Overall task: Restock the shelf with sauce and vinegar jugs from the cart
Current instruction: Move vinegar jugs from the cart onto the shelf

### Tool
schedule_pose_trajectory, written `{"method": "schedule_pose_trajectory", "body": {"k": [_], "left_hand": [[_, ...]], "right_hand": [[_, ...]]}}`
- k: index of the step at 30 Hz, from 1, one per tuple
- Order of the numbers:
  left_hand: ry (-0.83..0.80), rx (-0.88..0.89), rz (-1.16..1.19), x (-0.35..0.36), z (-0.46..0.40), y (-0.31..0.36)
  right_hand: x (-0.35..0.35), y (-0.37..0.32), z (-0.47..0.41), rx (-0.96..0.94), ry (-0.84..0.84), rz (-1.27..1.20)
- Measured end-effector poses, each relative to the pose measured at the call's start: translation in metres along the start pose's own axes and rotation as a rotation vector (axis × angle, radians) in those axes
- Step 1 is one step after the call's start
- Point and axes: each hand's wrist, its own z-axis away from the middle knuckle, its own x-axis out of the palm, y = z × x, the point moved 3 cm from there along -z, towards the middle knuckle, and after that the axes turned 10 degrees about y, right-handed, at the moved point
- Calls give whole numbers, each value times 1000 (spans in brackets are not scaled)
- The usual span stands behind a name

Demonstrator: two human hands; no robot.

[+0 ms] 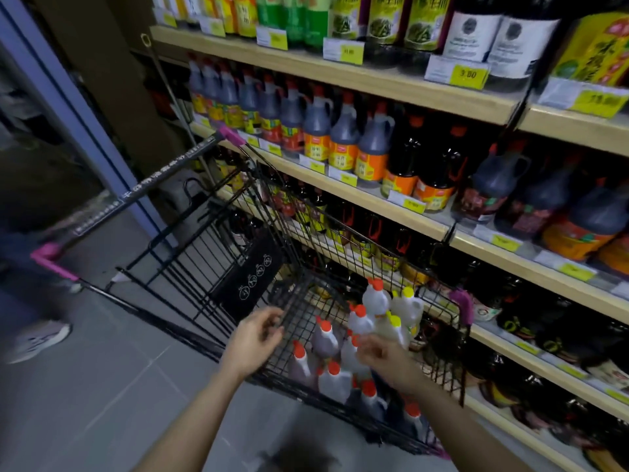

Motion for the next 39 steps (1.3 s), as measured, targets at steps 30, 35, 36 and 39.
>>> {"method": "schedule_pose_trajectory", "body": {"k": [30, 35, 36, 39], "left_hand": [[-710, 125, 39, 111, -165, -154], [-728, 87, 55, 106, -167, -147], [-731, 75, 76, 104, -169, -141], [-762, -11, 174, 94, -176, -118]], "right_hand": [[159, 52, -133, 597, 286, 261], [138, 32, -129, 419, 397, 283], [129, 20, -127, 356, 446, 207], [96, -20, -118, 192, 532, 50]]}}
